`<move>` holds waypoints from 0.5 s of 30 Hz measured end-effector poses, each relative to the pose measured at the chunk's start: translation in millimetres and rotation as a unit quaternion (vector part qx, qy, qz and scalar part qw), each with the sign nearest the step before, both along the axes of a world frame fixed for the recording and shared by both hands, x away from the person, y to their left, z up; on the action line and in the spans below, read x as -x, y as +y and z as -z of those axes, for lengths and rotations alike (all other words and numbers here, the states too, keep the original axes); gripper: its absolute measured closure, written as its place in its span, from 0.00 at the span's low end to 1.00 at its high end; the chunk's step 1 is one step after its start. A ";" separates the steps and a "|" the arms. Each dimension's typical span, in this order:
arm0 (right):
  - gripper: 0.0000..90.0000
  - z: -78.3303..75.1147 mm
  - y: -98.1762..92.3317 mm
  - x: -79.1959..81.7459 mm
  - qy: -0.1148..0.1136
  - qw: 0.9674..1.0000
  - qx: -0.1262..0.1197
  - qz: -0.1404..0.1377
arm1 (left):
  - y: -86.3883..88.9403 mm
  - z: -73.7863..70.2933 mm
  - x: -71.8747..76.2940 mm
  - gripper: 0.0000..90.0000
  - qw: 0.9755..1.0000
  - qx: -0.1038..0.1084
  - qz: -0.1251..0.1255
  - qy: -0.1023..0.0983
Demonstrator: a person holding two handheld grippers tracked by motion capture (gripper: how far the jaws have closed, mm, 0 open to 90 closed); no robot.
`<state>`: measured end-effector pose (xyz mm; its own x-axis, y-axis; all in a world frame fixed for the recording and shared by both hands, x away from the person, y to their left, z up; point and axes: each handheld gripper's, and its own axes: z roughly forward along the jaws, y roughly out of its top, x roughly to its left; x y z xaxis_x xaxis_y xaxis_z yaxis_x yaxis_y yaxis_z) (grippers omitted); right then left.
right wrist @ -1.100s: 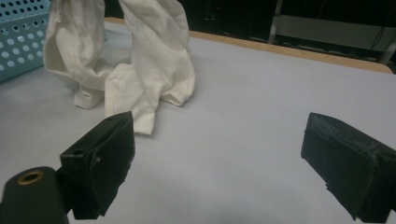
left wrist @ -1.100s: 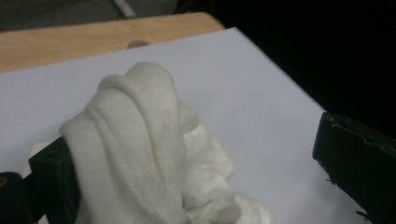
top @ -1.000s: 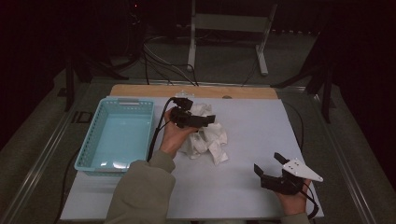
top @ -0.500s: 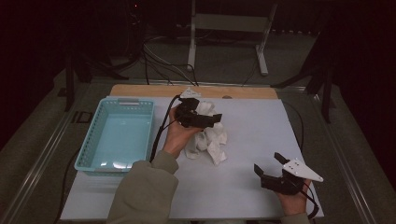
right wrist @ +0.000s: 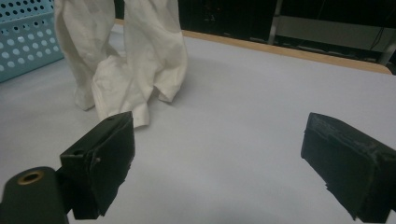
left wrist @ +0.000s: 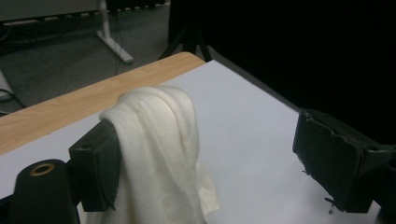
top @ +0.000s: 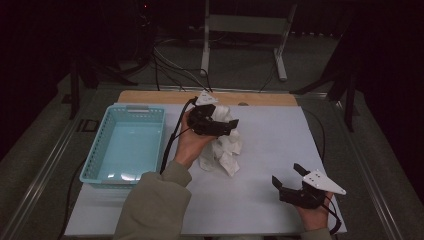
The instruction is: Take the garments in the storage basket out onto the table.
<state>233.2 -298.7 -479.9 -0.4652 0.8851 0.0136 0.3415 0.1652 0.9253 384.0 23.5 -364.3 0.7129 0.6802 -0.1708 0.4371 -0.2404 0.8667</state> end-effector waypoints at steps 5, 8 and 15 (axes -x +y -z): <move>0.11 -0.1 -0.1 0.1 0.000 1.000 0.001 0.000 | 6.7 0.7 -0.8 0.17 0.998 -0.054 -0.021 0.004; 0.11 0.0 0.1 0.0 0.000 1.000 0.000 0.000 | 13.1 5.9 -2.2 0.15 0.997 -0.062 -0.033 0.025; 0.11 0.1 0.2 0.1 0.001 1.000 0.001 0.000 | 26.4 6.3 -0.5 0.09 0.989 -0.123 -0.084 0.014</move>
